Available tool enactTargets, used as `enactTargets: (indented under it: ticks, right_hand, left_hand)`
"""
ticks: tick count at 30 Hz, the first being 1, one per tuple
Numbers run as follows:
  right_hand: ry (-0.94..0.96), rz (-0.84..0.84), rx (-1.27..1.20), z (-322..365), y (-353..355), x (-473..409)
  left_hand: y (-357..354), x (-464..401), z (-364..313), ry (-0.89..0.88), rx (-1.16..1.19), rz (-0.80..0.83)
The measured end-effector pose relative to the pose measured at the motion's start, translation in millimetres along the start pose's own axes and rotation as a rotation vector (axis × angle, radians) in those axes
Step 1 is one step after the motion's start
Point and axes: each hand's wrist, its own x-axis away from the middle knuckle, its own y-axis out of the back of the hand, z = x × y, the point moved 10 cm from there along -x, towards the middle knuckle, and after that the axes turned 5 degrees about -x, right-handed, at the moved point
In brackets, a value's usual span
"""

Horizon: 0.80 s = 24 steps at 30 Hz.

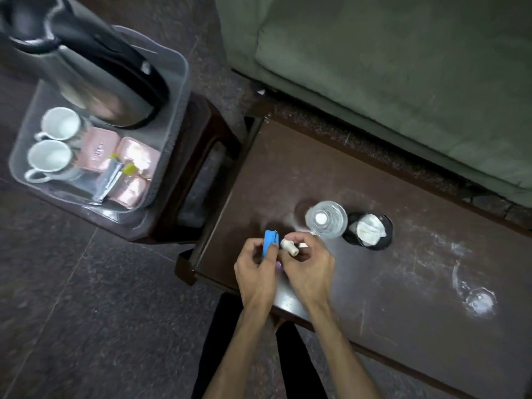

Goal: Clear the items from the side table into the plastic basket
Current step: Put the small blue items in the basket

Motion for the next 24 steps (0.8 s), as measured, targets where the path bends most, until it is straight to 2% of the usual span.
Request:
enactTargets:
  ticks: [7,13,20,24]
  right_hand:
    - [0.088,0.175,-0.186,108.9,-112.3,-5.9]
    - [0.264,0.256,-0.113,205.1,-217.3,-10.5]
    - [0.275,0.305,0.201,231.7,-293.3,-12.1]
    - [0.236,0.237,0.279,219.7,-293.6,-3.2]
  left_hand:
    - [126.1,-46.6,-86.7,-0.132,0.081,-0.267]
    - [232.6,-93.4,-148.6,-0.235,-0.099,-0.490]
    - [297.8,-162.1,-165.4,-0.275,-0.462,-0.489]
    - [303.1,-186.4,-149.6,-0.225,-0.473,-0.357]
